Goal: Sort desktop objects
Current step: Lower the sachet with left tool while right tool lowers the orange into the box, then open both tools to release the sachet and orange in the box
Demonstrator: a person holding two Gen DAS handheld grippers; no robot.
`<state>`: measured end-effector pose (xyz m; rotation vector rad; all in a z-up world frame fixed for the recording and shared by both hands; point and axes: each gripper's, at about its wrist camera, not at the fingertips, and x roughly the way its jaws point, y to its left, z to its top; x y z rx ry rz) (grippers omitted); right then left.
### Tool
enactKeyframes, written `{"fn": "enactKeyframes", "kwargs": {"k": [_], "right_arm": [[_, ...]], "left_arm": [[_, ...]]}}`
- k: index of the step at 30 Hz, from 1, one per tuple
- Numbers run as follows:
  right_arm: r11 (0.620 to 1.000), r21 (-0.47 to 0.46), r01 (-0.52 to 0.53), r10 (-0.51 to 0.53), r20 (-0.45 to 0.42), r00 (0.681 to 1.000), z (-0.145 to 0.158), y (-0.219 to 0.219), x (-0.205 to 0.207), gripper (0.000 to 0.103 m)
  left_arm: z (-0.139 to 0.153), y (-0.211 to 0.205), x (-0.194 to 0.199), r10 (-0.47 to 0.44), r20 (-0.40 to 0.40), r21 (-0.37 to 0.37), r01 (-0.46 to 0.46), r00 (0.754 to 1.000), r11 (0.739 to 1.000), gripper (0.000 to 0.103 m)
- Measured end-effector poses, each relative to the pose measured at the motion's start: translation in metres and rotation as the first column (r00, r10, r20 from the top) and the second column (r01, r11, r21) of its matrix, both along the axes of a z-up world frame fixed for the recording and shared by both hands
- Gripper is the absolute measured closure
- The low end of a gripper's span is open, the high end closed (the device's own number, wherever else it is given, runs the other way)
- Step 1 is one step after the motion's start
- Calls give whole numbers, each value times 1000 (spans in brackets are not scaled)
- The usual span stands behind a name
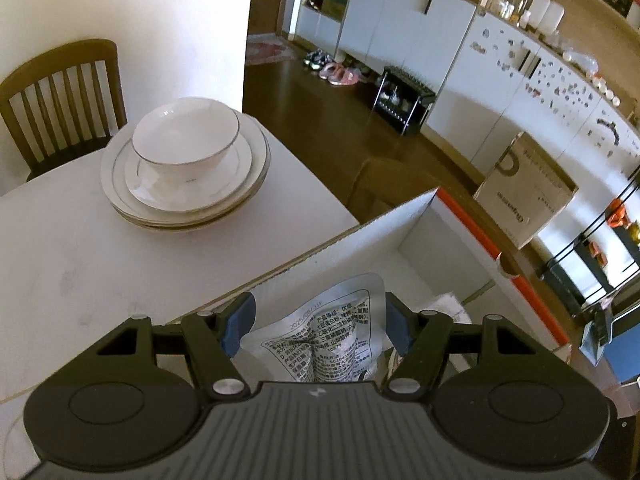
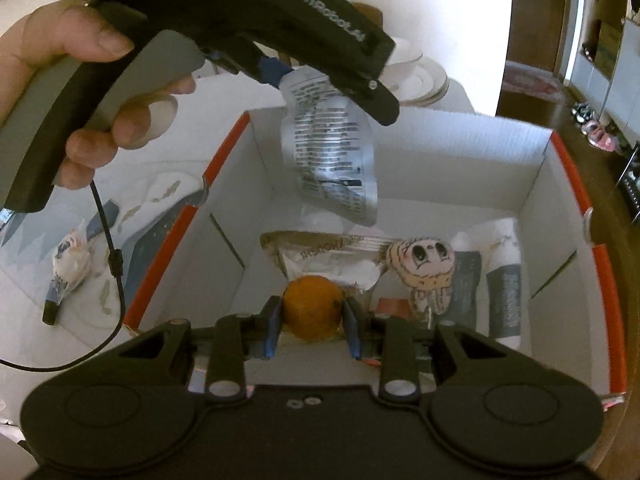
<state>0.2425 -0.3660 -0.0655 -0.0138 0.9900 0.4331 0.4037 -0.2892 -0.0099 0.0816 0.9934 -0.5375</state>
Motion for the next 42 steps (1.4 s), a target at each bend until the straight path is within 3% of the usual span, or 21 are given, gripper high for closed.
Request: {"fn": "enactKeyframes", "kwargs": {"k": [12,24,27,29,32,42], "right_arm": [[999,41,-4,8,-82,997,-17,-5,9,71],[996,83,14,-5,-105,994,-18,-13,13,60],[995,96,23,-13,-100,995,-15,-13,12,54],[994,102,28,-18,-94,995,-13,-14,12,50],[994,103,39,-31,-79,996,-9,-24,10,42],[992,101,77,-75,-21,997,7,-25,-6,38]], "left_arm": [[-25,-16,3,-43,-35,43,44,998,998,35],[-40,-7,10,-3,-92,50,8,996,999,35],[-39,-5,8,-2,-88,39,5,996,999,35],[-37,-3,6,-2,-77,34,5,997,999,28],[-31,-1,2,-1,-57,20,2,998,1000,25],[-3,12,-21,-20,1,-42,20,1000,999,25]]}}
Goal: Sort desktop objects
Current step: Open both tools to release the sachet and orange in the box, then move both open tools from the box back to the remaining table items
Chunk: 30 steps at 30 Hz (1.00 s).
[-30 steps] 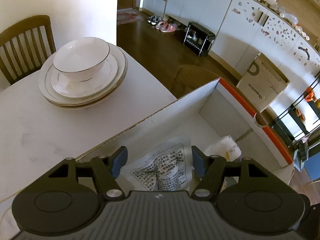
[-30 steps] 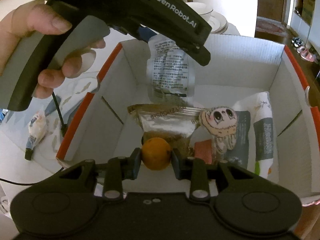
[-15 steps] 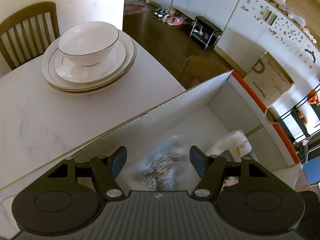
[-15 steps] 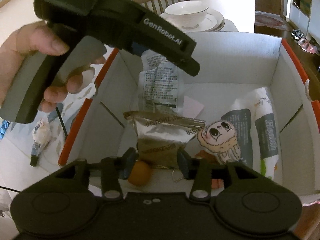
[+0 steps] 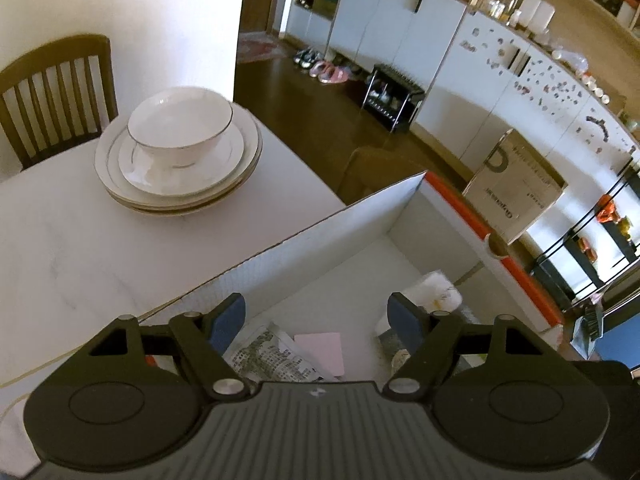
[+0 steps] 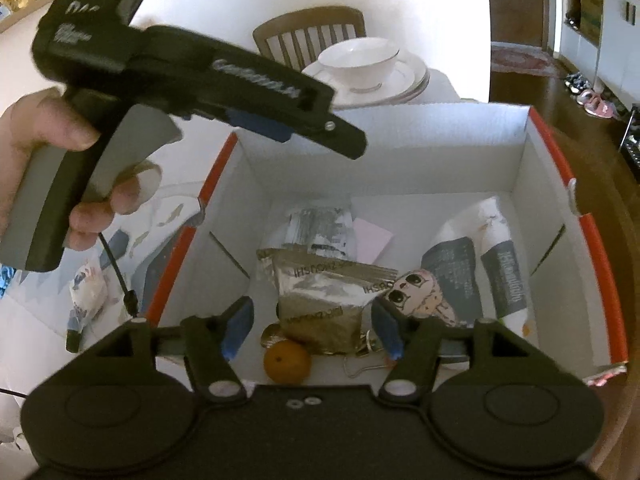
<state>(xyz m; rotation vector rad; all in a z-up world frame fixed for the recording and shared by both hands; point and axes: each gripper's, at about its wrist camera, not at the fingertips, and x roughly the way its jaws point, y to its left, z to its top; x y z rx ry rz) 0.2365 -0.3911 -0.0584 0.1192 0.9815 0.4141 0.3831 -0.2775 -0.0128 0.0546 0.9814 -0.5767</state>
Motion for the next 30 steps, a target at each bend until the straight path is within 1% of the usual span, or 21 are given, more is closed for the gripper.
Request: {"fn": "enactKeyframes", "kwargs": {"k": [9,15,22,26,30], "right_arm": [[1000,-22,10,-9,44,999,20,5,-16,35],[999,-35,18,-15,81,997,34,10,-28,30],[998,-47,36,-30,117,993,45,23,-44,24],[997,-57,45,-37,138,990,51,35,-53,20],[997,-59,51,-41,157,987,56,50,-62,18]], "left_arm": [[23,17,-28,-9,33,-65,11,999,998,25],[36,30,-53,-31,43,-90,35,999,995,25],[45,59,-80,-47,43,-122,52,998,991,25],[52,79,-94,-52,53,-138,59,997,989,25],[58,98,-106,-60,56,-153,68,997,986,25]]}}
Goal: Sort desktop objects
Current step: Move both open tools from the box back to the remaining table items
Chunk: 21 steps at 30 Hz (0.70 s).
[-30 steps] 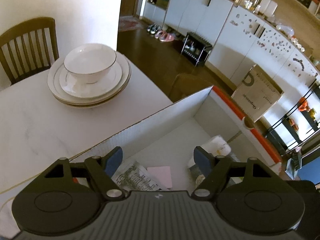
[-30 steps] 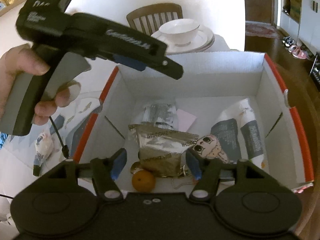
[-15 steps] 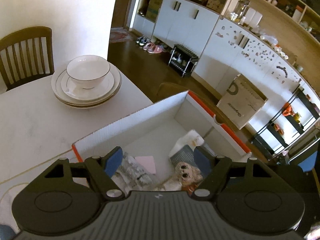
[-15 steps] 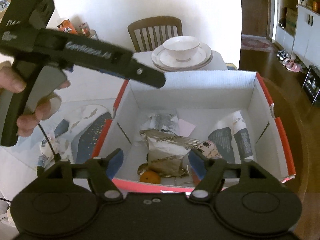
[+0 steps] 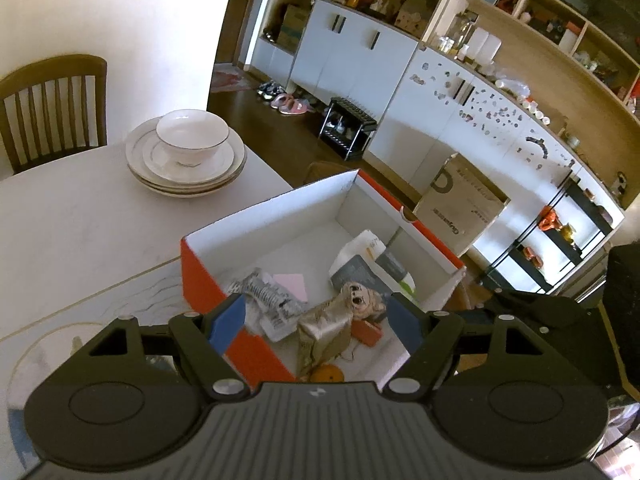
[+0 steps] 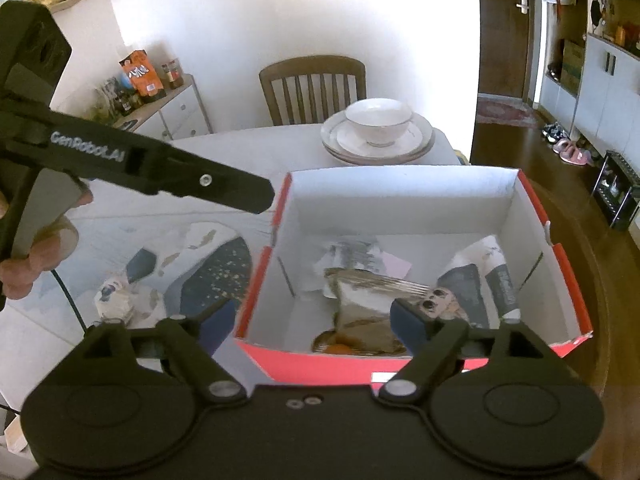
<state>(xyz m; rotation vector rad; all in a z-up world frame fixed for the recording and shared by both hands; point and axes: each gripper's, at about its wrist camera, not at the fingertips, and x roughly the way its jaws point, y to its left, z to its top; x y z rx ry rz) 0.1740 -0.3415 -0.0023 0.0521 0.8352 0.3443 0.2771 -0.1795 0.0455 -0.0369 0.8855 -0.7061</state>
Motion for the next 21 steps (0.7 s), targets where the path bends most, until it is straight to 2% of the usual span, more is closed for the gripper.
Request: {"fn": "enactKeyframes", "kwargs": {"k": [6,9,12,18,20,21], "right_arm": [[1000,-1,5,-5,20,1000,5,24,-13,15],[1000,5,10,-10,24,1000,7,37,-19,13],[1000,10,11,-12,31,999,8,50,-24,11],[1000,9,14,-14,43,999,6,79,-33,9],[1000,10,16,-17,44,999,4,88,-35,9],[1000,10,17,-18,43,999,3,93,-35,9]], "left_arm": [[8,30,-22,-12,27,-10,12,1000,1000,25],[9,47,-32,-17,37,-5,17,999,1000,21],[8,68,-40,-11,31,-14,12,999,1000,20],[1,109,-53,3,36,-8,-2,999,1000,13],[-2,122,-58,8,36,-3,-8,999,1000,3],[-4,128,-60,9,37,-1,-9,999,1000,2]]}}
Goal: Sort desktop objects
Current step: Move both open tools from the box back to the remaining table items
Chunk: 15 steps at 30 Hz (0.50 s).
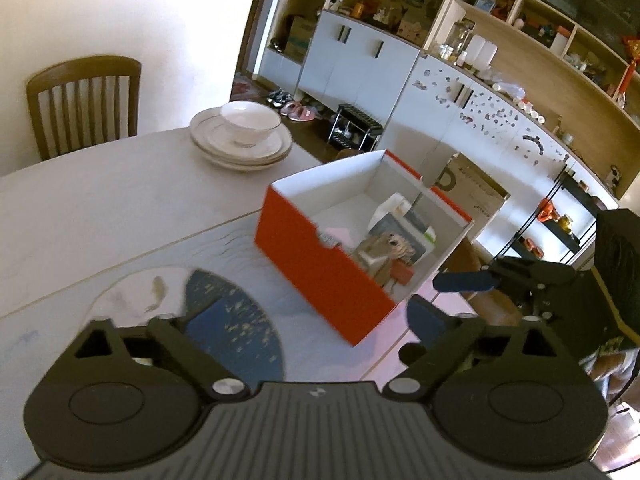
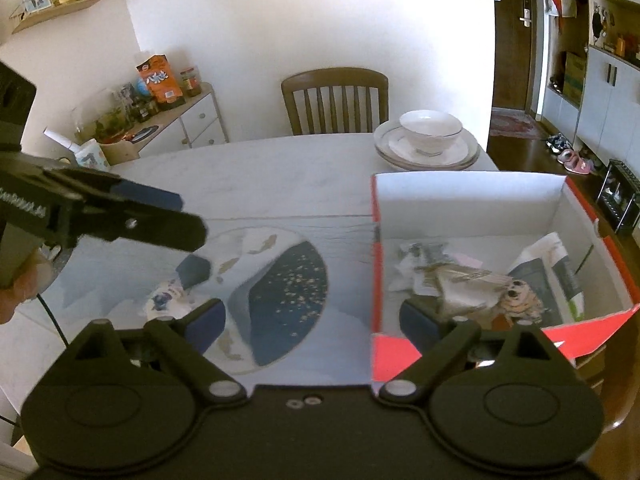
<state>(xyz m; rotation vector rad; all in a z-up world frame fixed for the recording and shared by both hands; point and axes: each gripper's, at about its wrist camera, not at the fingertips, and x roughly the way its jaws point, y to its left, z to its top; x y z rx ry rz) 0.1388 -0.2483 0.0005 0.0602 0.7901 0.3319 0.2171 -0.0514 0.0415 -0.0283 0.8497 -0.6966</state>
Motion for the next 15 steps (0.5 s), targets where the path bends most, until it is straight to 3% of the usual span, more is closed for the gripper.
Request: {"fn": "enactKeyframes", "kwargs": {"k": [15], "right_arm": [[1000,-2,18,-18,-27,999,-23,62,-1,9]], "left_arm": [[-36,81,-34,-21,13,88,20,1000,996,1]]}}
